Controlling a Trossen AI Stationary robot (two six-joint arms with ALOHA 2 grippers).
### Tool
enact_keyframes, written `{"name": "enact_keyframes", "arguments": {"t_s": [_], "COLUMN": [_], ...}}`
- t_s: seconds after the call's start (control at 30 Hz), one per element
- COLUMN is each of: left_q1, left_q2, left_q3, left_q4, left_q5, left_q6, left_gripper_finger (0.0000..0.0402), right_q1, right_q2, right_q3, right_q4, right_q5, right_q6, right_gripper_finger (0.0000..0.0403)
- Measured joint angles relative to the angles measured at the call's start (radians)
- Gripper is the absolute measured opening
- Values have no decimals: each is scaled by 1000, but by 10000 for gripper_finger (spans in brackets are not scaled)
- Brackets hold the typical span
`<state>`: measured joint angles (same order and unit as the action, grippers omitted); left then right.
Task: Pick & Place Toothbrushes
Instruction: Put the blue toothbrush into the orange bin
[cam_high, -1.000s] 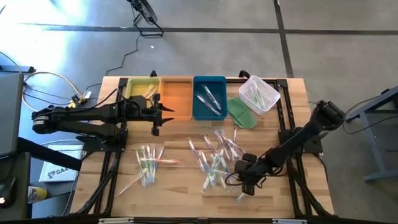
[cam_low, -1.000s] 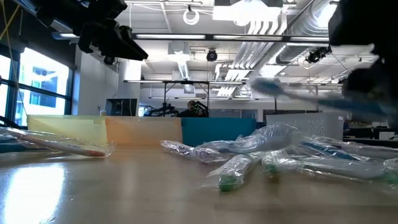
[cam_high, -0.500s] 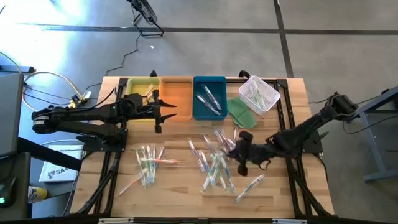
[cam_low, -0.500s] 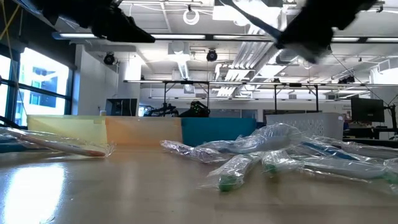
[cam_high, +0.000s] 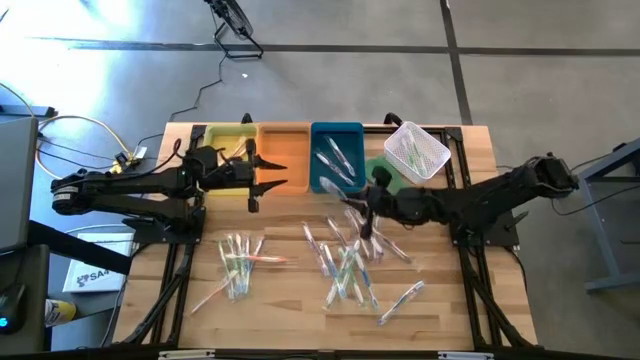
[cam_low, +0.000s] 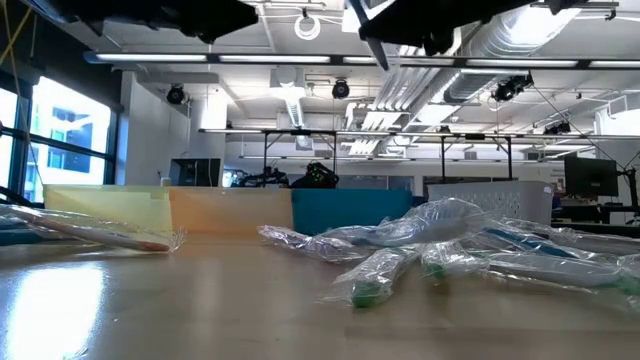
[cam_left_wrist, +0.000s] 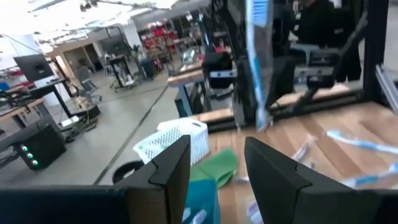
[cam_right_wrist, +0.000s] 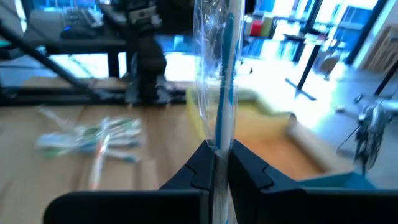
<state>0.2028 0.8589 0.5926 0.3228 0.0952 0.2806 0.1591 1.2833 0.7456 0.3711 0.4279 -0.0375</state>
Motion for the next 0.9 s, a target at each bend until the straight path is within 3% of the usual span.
{"name": "enact_keyframes", "arguments": {"t_s": [0.23,0.47,0.9], "left_q1": [0,0,0], "left_q2": [30,128,286], "left_q3": [0,0,37], "left_q4": [89,220,385], "left_q5": [0,0,49], "left_q6": [-30,-52,-105], "left_gripper_finger": [147,147,147], "right_q1": [-80,-120,-135], "right_q2": [86,193,261], "right_q3": [0,0,2], "right_q4": [210,407,479], "right_q5": [-106,-113,-118], "right_q6": [-86,-128,-127], "right_gripper_finger": [19,19,19]}}
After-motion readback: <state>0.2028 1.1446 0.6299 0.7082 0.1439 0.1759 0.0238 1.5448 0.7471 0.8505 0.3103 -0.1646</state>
